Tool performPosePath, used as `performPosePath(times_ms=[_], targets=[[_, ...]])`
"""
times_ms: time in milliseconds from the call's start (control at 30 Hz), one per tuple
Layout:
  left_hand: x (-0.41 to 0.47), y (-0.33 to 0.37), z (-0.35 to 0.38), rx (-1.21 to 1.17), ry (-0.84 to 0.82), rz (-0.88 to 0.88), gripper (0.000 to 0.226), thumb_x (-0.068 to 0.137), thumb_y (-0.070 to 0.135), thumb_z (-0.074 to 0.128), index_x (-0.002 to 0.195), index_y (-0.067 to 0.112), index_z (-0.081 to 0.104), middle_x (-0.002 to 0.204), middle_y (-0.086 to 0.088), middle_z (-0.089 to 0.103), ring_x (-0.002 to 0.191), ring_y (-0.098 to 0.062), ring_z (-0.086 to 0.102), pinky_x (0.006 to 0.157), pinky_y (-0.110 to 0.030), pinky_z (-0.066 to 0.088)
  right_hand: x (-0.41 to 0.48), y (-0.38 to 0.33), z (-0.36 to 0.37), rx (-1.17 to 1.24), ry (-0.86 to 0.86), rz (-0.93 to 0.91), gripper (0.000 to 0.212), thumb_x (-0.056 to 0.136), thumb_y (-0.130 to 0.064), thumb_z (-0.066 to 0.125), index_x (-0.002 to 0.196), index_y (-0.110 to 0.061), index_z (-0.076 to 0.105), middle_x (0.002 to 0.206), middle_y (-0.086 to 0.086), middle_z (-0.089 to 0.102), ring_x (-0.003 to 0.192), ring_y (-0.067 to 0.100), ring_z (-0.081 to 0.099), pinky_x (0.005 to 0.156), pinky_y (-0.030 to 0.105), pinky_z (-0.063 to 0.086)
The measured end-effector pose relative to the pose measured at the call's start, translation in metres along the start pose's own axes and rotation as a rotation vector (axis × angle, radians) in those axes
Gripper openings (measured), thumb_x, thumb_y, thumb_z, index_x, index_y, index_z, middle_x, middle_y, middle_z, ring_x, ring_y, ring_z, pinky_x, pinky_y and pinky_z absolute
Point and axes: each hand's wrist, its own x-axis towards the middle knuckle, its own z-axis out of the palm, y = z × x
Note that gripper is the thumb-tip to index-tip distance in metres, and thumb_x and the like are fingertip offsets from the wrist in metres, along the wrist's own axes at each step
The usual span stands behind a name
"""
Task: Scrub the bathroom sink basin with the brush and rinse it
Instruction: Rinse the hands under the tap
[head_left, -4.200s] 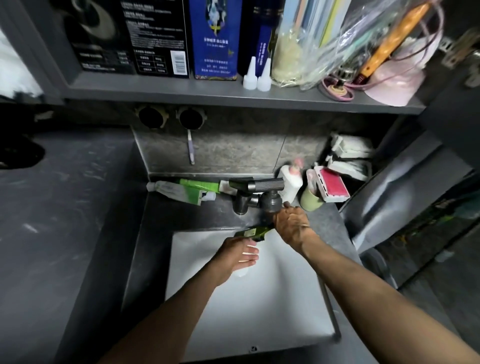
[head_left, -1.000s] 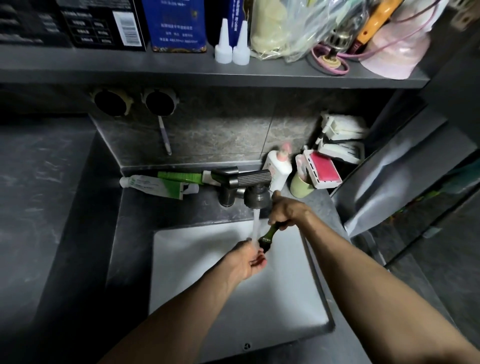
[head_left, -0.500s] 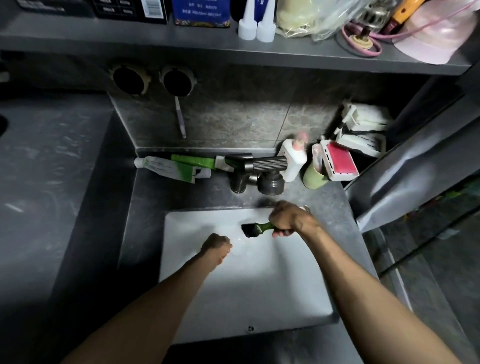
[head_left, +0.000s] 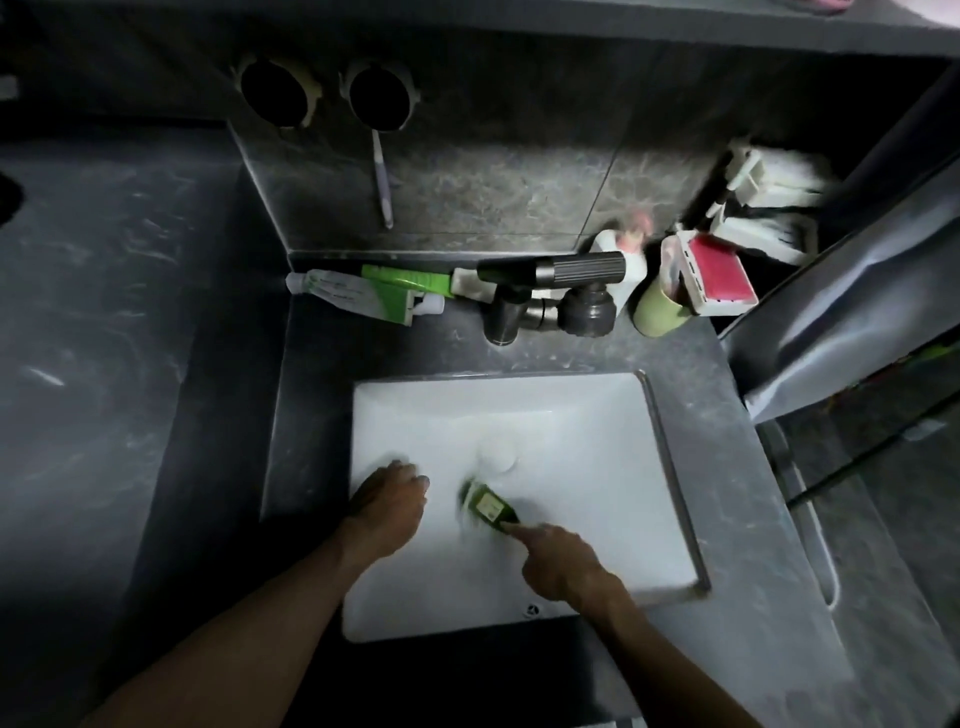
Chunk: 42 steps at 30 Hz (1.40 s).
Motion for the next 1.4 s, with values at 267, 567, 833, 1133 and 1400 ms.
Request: performPosePath(times_ms=[267,567,833,1133,1400], targets=[[0.001,0.023,-0.017,-0.302,0.162,-0.040,0.018,0.101,0.029,0.048,0.094,0.017,0.059,0.100,-0.004,0.065,0.100,-0.025,0.058,0.086,-0.035,0.047,-0.007,0.012,-0.040,0.100,0.062,0.173,0.058,0.085,-0.015,0.043,0.140,-0.031,0.051,0.131,0.007,0.058,0.117,0.027,0.058,0.091,0.027,0.046],[0.044,0.112,-0.101,-0.582,0.041,-0.083,0.011,0.099,0.031,0.050,0.099,0.027,0.061,0.104,-0.001,0.071,0.095,-0.024,0.066,0.081,-0.034,0.057,-0.026,-0.019,-0.185,-0.277,0.385,0.159,0.079,0.091,-0.027,0.057,0.157,-0.032,0.013,0.126,0.001,0.064,0.117,0.025,0.061,0.099,0.034,0.045],[0.055,0.118,-0.130,-1.158,0.021,-0.270,0.010,0.100,0.015,0.054,0.097,0.013,0.063,0.086,-0.009,0.072,0.068,-0.020,0.064,0.069,-0.028,0.052,-0.015,-0.018,-0.238,-0.308,0.444,0.178,0.023,0.087,-0.019,0.055,0.108,-0.015,0.065,0.108,0.003,0.068,0.109,0.022,0.066,0.086,0.030,0.055],[0.042,0.138,-0.108,-1.768,-0.257,-0.498,0.015,0.101,0.003,0.049,0.107,-0.008,0.058,0.111,-0.027,0.065,0.085,-0.034,0.071,0.067,-0.035,0.064,-0.010,0.004,-0.231,-0.274,0.490,0.029,0.027,0.094,-0.018,0.054,0.120,-0.011,0.059,0.118,0.009,0.066,0.113,0.026,0.062,0.095,0.032,0.051],[0.055,0.159,-0.102,-1.636,-0.256,-0.480,0.011,0.100,0.008,0.054,0.103,0.002,0.062,0.100,-0.013,0.068,0.083,-0.023,0.070,0.074,-0.027,0.061,-0.006,0.012,-0.237,-0.298,0.500,-0.075,0.053,0.088,-0.031,0.069,0.134,-0.012,0.050,0.138,0.009,0.056,0.129,0.026,0.051,0.105,0.032,0.039]])
